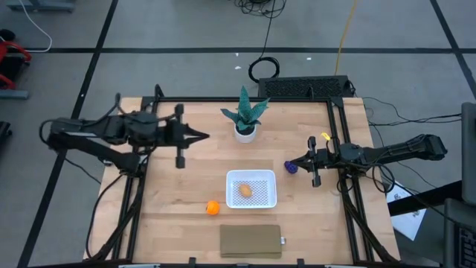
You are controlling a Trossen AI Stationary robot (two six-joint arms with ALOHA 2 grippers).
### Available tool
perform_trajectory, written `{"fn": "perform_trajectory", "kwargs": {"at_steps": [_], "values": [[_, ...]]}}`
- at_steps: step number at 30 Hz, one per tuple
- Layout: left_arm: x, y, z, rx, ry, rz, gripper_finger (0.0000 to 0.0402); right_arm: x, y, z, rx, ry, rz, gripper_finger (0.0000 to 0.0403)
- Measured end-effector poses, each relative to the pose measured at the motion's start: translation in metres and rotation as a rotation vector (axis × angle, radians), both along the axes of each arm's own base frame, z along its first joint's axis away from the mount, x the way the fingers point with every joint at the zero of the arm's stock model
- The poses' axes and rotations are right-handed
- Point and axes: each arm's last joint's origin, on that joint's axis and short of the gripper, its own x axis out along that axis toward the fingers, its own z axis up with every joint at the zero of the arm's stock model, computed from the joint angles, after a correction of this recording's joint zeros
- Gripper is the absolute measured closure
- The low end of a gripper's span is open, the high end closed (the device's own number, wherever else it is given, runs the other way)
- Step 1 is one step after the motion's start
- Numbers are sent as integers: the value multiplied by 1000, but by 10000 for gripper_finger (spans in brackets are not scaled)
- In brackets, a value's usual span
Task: Pick and placing Produce into tupperware
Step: Put the violet grapes into the white basket
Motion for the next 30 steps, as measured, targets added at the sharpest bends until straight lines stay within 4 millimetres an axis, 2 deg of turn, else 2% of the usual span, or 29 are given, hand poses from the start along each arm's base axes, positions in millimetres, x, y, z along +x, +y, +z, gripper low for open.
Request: {"fn": "perform_trajectory", "kwargs": {"at_steps": [6,14,22,25,30], "values": [[-17,-2,-36,-20,-130,-48,402,0,0,0,23,1,-1,403],[-42,-4,-87,-44,-211,-92,402,0,0,0,34,1,5,403],[-69,-1,-117,-57,-282,-95,402,0,0,0,42,4,6,403],[-75,-1,-123,-62,-298,-96,402,0,0,0,42,4,6,403],[-81,-1,-147,-67,-263,-91,402,0,0,0,60,5,5,403]]}}
